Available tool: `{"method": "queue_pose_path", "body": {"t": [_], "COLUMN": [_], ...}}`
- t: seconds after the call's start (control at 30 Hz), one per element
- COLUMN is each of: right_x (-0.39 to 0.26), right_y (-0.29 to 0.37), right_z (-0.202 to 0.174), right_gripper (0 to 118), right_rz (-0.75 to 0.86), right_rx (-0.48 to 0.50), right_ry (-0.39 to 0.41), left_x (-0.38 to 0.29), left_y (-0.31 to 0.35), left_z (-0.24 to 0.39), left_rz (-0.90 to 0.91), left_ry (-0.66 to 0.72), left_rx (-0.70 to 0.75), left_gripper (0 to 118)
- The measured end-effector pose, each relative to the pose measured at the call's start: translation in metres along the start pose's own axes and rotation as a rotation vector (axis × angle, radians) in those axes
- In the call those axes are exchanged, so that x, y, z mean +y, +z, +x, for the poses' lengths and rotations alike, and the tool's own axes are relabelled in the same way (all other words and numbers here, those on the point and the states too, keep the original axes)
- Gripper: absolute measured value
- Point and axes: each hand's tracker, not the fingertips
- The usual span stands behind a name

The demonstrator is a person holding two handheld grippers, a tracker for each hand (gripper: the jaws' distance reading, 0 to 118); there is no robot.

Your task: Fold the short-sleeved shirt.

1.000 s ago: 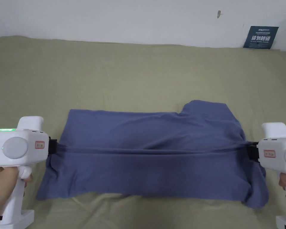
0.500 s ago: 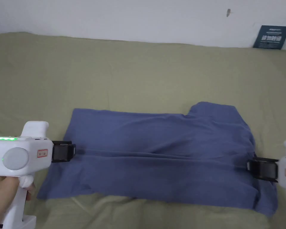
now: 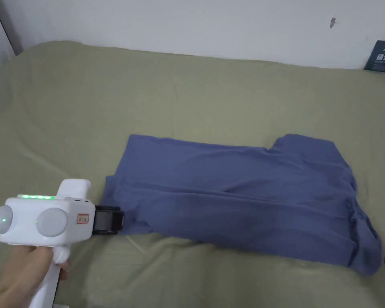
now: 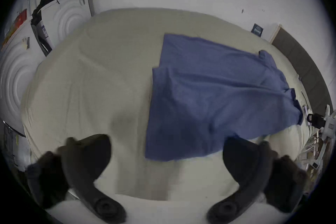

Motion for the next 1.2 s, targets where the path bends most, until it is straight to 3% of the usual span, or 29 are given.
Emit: {"method": "queue_pose_path", "body": {"t": [0.07,0.17,0.27,0.3,0.33,0.37,0.4,0.47,0.57,0.73,0.77,0.8,0.83,0.87,0.93,1.2], "right_x": [-0.002,-0.003,-0.003,-0.004,-0.004,-0.006,-0.006,-0.005,-0.004,0.001,0.002,0.004,0.004,0.004,0.007,0.003], "right_y": [-0.003,-0.008,-0.021,-0.024,-0.026,-0.024,-0.025,-0.028,-0.035,-0.066,-0.069,-0.072,-0.074,-0.074,-0.064,-0.008], "right_z": [0.001,-0.002,0.006,0.007,0.008,0.003,0.003,0.004,0.0,-0.002,0.0,0.003,0.006,0.007,0.005,0.004], "right_gripper": [0,0,0,0,0,8,30,109,118,111,80,42,22,21,14,12], "right_rz": [-0.01,-0.022,-0.042,-0.046,-0.047,-0.041,-0.039,-0.036,-0.057,-0.118,-0.124,-0.127,-0.143,-0.16,-0.148,-0.077], "right_rx": [-0.001,-0.011,-0.005,-0.004,-0.004,-0.002,0.002,0.01,0.032,0.005,0.005,0.011,0.063,0.087,0.068,0.07], "right_ry": [0.004,0.014,0.006,0.009,0.015,0.024,0.026,0.015,0.004,0.04,0.042,0.036,-0.003,-0.028,0.016,0.03], "left_x": [0.014,0.001,0.004,0.001,0.001,0.003,0.003,0.004,0.003,0.006,0.006,0.006,0.007,0.007,0.009,0.004], "left_y": [0.0,-0.027,-0.034,-0.031,-0.025,-0.021,-0.013,-0.012,-0.011,-0.014,-0.013,-0.013,-0.013,-0.012,-0.008,0.028], "left_z": [0.01,0.007,0.011,0.012,0.013,0.013,0.018,0.024,0.027,0.024,0.026,0.025,0.026,0.027,0.025,0.025], "left_rz": [0.013,-0.015,-0.03,-0.023,-0.008,0.007,0.024,-0.007,-0.008,-0.01,-0.009,-0.009,-0.01,-0.014,-0.009,0.039], "left_ry": [0.025,0.028,0.02,-0.004,-0.015,-0.029,-0.022,-0.021,-0.028,0.014,0.01,0.004,-0.004,-0.002,-0.003,-0.03], "left_rx": [0.018,0.05,0.059,0.067,0.061,0.053,0.016,0.023,0.025,0.018,0.02,0.022,0.023,0.021,0.02,0.018], "left_gripper": [106,102,82,66,37,6,6,6,6,6,6,6,6,6,6,6]}}
